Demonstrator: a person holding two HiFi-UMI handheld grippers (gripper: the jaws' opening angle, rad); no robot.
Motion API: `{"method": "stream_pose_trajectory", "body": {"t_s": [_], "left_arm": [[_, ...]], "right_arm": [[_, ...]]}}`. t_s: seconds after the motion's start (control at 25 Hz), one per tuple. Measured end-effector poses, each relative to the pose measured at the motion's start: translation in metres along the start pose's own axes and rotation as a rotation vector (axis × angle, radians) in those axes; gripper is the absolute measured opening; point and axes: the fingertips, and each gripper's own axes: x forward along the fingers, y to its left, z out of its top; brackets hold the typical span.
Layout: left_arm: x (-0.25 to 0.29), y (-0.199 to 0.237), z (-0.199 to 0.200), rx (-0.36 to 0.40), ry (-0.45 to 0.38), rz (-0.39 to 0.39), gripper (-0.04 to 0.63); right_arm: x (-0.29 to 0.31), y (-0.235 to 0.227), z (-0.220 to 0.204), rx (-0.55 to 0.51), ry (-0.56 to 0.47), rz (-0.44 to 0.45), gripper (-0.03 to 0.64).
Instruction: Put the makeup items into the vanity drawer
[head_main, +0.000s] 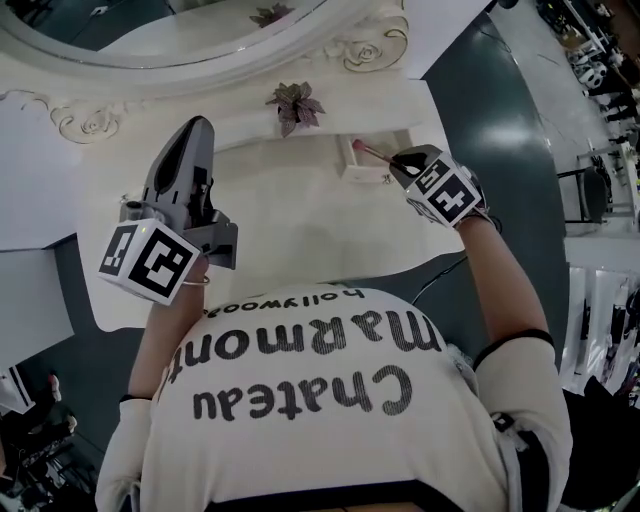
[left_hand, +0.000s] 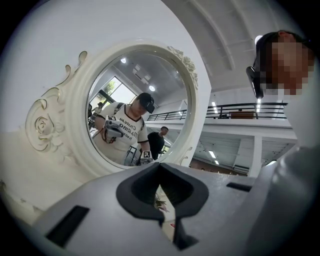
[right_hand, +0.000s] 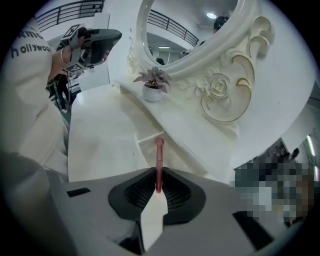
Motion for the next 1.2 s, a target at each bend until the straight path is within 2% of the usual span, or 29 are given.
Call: {"method": "stream_pose_trajectory", "body": {"t_s": [0.24, 0.36, 0.64, 0.72, 0.92, 1.2], "left_arm": [[-0.003, 0.004, 0.006, 0.006, -0.017, 0.031, 0.008], [-0.005, 0.007, 0.008, 0.007, -0.024, 0.047, 0.008], [-0.011, 0.013, 0.009, 0.007, -0.035, 0.081, 0.008], [-0.013, 0.015, 0.009, 0.007, -0.038, 0.088, 0.008], [-0.016, 0.019, 0.010, -0.001, -0.042, 0.105, 0.008], [-0.015, 0.021, 0.009, -0.008, -0.044, 0.109, 0.008]], "right_arm": [[0.004, -0.003, 0.003, -0.104, 0.059, 0.077, 0.057], [0.006, -0.006, 0.006, -0.142, 0.075, 0.082, 0.057], [0.018, -0.014, 0.007, -0.139, 0.093, 0.092, 0.057], [0.022, -0.017, 0.007, -0.106, 0.081, 0.091, 0.057], [0.025, -0.026, 0.007, 0.083, 0.040, 0.118, 0.057], [0.031, -0.035, 0.001, 0.225, 0.047, 0.128, 0.057]]}}
